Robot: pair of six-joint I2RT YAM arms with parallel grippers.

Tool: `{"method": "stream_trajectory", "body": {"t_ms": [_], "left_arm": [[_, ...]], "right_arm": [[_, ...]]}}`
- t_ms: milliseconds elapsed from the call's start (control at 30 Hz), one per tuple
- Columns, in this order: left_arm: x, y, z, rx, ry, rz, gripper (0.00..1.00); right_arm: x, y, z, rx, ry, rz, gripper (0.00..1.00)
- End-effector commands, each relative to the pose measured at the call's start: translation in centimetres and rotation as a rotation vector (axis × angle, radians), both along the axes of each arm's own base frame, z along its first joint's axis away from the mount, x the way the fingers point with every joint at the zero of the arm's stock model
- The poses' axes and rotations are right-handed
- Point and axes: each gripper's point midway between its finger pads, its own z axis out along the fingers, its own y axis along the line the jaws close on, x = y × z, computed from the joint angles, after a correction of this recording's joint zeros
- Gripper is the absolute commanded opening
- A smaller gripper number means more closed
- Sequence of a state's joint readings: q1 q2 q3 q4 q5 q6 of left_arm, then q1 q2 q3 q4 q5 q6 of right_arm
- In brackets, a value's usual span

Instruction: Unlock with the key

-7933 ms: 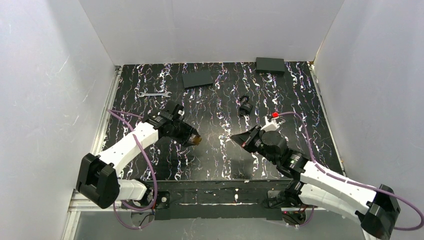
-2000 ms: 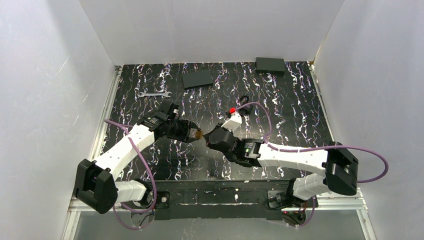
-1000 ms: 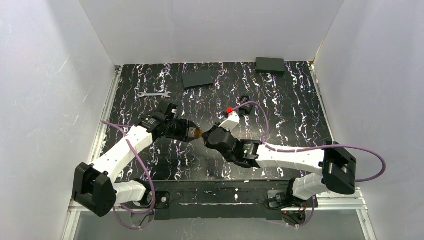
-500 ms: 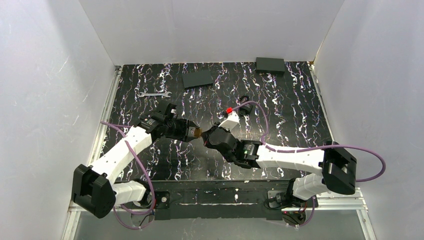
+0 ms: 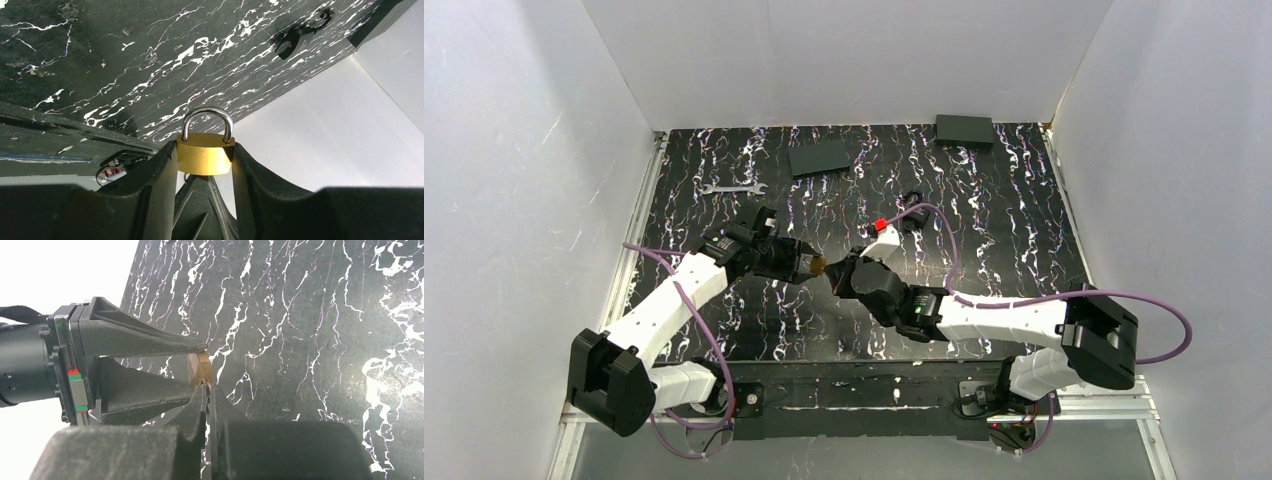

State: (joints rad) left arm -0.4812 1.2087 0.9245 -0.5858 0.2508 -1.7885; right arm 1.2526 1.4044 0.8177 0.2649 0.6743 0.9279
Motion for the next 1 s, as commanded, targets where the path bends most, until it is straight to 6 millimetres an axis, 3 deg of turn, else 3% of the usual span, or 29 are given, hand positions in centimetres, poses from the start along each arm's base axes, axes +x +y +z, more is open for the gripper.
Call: {"method": "stream_trajectory", "body": {"t_ms": [0, 167, 400, 433, 533, 667, 800, 967], "left_arm": [[-0.1, -2.6, 4.6, -0.146, -0.087, -0.094, 0.0], [-0.3, -3.1, 5.1, -0.155, -0.096, -0.124, 0.0], [-0.3, -2.5, 4.9, -0.135, -0.109, -0.1, 0.0], [-0.3, -2.4, 4.8, -0.13, -0.111, -0.096, 0.0], [0.0, -2.2, 4.6, -0.118, -0.115, -0.084, 0.0], [0.4, -2.1, 4.4, -0.103, -0.119, -0.069, 0.0], [0.7, -2.1, 4.5, -0.098, -0.127, -0.063, 0.0], [0.8, -2.1, 4.2, -0.091, -0.124, -0.059, 0.0]], "right_arm": [[-1.6, 3.1, 3.7, 0.154, -0.028, 0.15, 0.01], [-1.3, 3.2, 3.9, 0.161, -0.057, 0.201, 0.01], [-0.9, 1.0, 4.4, 0.16, -0.063, 0.204, 0.01], [-0.9, 0.7, 4.6, 0.158, -0.06, 0.207, 0.07], [-1.1, -0.1, 5.4, 0.152, -0.069, 0.218, 0.37], [-1.5, -1.2, 6.7, 0.149, -0.074, 0.214, 0.57], [-1.4, -2.8, 6.7, 0.09, -0.037, 0.164, 0.64], [-1.4, -4.2, 6.2, 0.03, 0.002, 0.127, 0.55]]}}
